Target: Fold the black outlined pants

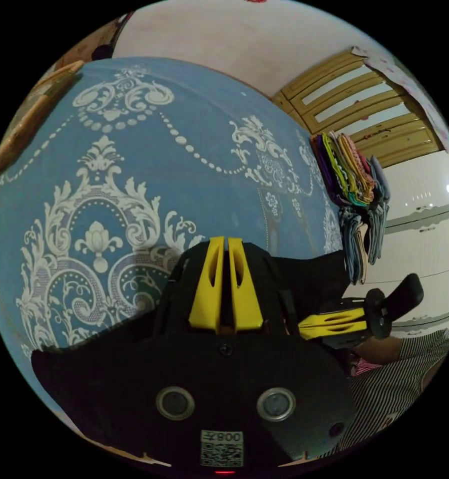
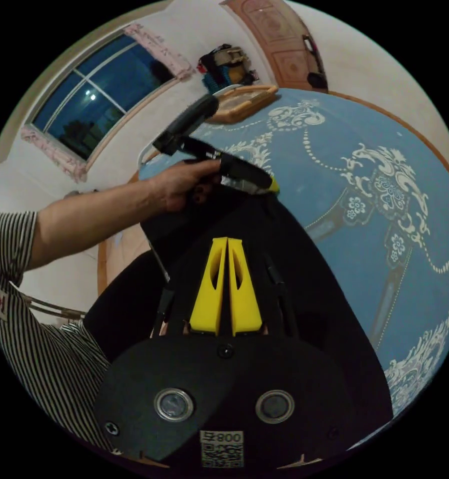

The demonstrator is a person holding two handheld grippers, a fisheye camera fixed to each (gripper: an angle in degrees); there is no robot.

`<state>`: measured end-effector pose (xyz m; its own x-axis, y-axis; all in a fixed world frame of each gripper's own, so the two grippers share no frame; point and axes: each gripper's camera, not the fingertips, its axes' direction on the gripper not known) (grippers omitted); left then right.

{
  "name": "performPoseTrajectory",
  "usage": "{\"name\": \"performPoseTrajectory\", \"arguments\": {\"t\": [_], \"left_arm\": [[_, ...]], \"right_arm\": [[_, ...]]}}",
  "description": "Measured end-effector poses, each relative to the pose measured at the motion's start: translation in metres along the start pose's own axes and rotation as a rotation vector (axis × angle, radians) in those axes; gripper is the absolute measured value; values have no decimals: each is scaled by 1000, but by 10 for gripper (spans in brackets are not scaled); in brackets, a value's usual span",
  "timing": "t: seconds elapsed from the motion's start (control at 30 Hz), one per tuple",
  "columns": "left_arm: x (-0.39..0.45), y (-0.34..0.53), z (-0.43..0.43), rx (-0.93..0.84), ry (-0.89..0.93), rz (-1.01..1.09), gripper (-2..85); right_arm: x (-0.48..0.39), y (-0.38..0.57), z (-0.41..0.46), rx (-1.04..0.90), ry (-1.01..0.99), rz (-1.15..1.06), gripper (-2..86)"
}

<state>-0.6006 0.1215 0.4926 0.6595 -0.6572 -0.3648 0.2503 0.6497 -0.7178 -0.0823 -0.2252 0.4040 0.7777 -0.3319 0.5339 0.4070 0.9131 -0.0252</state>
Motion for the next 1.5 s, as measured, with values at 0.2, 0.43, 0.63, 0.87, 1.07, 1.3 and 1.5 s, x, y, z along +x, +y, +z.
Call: {"name": "performPoseTrajectory", "arguments": {"t": [0.2, 0.43, 0.63, 0.87, 1.07, 1.3, 1.5], "left_arm": [[19, 2, 19, -72, -3, 67, 59], [41, -28, 68, -178, -3, 53, 32], [72, -44, 82, -156, 10, 93, 21], [100, -46, 136, -148, -6, 12, 33], [138, -34, 148, -27, -54, -15, 54], [215, -26, 194, -5, 39, 50, 59], [382, -34, 308, -237, 120, 421, 69]], "right_arm": [[-48, 35, 10, -126, -19, -167, 56], [-67, 80, 34, -291, 84, -215, 25], [-69, 125, 17, -322, -25, -264, 4], [-44, 181, 2, -327, -28, -207, 1], [-4, 250, -50, -173, -17, 6, 4], [91, 398, -152, 91, -89, 473, 19], [169, 581, -257, 377, 112, 941, 57]]}}
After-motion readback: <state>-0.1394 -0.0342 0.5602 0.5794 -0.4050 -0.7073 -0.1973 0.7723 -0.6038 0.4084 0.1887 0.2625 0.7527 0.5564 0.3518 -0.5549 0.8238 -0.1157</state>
